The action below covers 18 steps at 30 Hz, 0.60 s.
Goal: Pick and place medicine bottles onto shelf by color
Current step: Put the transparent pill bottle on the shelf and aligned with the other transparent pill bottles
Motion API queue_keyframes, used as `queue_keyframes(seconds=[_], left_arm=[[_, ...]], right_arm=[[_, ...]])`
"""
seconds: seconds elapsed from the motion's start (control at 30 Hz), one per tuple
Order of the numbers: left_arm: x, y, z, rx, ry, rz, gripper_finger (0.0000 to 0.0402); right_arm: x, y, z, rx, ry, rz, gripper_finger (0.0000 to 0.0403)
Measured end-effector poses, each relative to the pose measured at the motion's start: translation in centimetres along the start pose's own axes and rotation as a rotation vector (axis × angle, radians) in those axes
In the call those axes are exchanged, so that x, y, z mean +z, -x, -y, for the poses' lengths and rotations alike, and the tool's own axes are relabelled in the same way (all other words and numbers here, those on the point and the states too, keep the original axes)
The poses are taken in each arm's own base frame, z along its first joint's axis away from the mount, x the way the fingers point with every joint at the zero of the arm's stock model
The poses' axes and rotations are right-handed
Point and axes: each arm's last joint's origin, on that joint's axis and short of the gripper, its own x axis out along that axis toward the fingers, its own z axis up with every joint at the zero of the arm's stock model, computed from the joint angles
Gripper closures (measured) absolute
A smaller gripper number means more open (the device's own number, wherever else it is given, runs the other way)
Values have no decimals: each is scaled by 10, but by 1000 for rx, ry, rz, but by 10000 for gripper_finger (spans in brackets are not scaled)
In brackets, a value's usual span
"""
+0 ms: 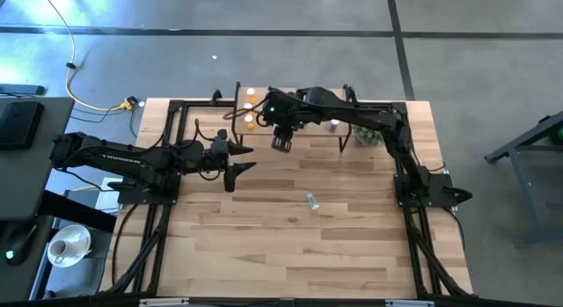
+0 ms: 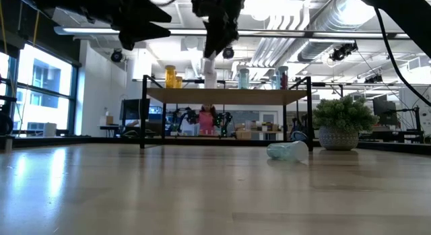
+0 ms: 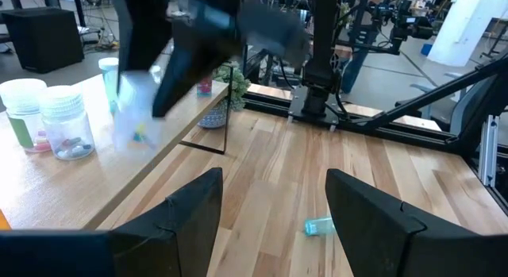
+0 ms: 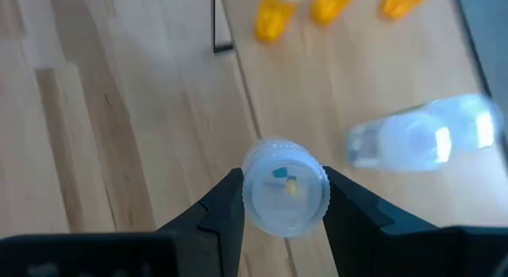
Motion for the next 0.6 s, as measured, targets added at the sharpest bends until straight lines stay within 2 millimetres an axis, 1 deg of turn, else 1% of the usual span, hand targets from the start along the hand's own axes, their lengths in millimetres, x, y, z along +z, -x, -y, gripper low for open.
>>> queue_keyframes(seconds=[0.1,0.17,0.27,0.43,0.6], left_arm=[[0,0,0,0,0,0,189],[0,0,0,0,3,0,189],[0,0,0,0,3,1,189],[-1,-1,0,0,10,-6,189],[-2,-1,0,0,15,-12,189]], right_arm=[[5,14,1,-2,-7,48,277],[7,20,2,0,-22,94,277],[6,25,9,7,-59,96,277],[0,17,26,-4,-154,29,277],[-6,5,31,24,-167,-24,277]])
